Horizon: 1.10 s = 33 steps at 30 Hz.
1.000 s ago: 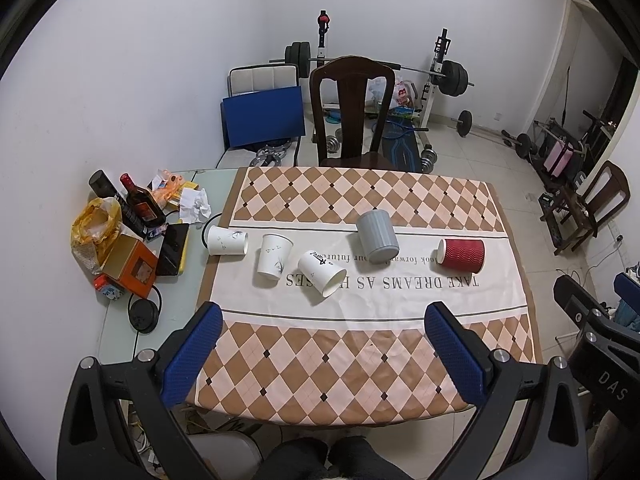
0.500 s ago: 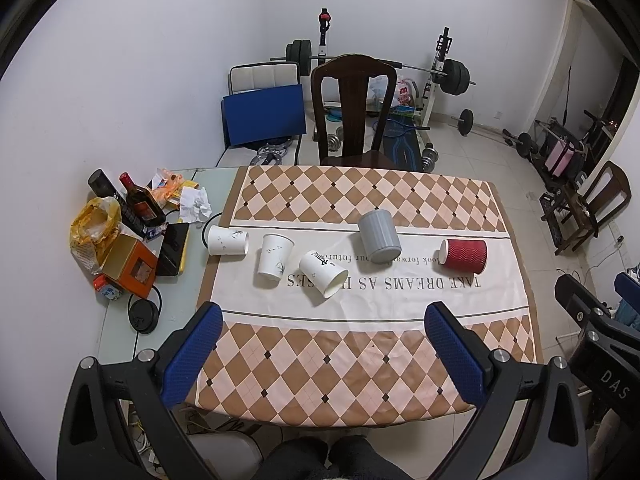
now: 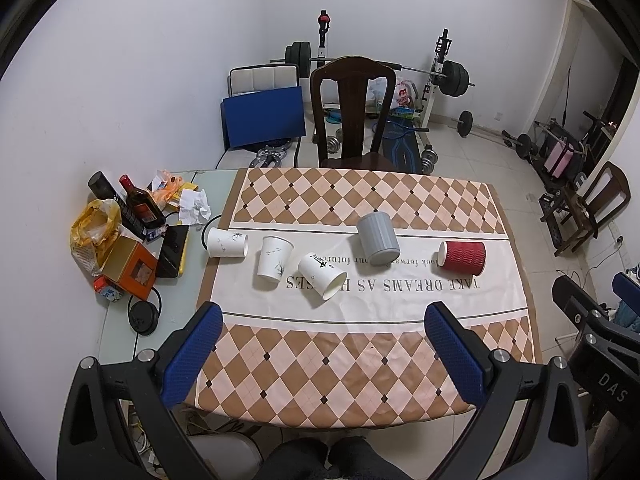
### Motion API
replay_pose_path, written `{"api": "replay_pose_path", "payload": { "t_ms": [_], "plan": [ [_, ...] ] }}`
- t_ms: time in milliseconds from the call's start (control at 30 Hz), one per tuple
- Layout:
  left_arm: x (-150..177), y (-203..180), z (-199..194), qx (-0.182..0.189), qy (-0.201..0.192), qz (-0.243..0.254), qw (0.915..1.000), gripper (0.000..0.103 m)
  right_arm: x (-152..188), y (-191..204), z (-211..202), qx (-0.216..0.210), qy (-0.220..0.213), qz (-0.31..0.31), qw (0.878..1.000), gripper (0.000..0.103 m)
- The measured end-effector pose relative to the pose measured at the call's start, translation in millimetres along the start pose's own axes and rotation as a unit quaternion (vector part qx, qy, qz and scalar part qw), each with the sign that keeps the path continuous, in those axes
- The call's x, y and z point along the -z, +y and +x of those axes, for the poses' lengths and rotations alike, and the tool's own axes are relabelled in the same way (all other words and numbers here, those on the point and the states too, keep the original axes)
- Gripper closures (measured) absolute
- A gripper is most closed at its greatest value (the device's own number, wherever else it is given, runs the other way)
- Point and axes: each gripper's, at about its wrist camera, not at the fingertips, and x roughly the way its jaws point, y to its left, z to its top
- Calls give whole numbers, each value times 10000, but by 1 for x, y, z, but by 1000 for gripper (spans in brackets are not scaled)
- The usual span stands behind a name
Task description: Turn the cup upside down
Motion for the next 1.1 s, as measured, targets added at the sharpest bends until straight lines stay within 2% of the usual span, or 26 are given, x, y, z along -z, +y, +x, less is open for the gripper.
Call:
{"api": "replay_pose_path", "payload": {
  "t_ms": [200, 400, 467, 533, 700, 800, 1000, 1100],
  "plan": [
    [0, 0, 0, 4, 4, -11, 10000, 0, 0, 0, 0, -10, 6, 3, 10000, 5],
    [-3, -4, -5, -42, -16, -65, 10000, 0, -18, -1, 1, -112, 33, 12, 9999, 5],
    [-5, -6, -3, -148, -49, -128, 9998, 0, -9, 18, 5, -175, 70, 39, 9998, 5],
    [-16, -12, 5, -248, -71, -254, 9993, 0, -6, 15, 19, -285, 207, 48, 9994, 5],
    [-12, -2, 51, -828, 27, -336, 9960, 0, 3, 16, 83, -361, 624, -74, 9974, 5],
    [-2, 14, 91, -1140, 334, -399, 9921, 0, 12, 29, 131, -317, 905, -270, 9950, 5],
    [10, 53, 164, -1455, 994, -442, 9834, 0, 41, 68, 236, -333, 1690, -568, 9834, 5],
    [6, 69, 195, -1463, 1260, -462, 9801, 0, 53, 92, 276, -321, 2004, -686, 9768, 5]
  ]
}}
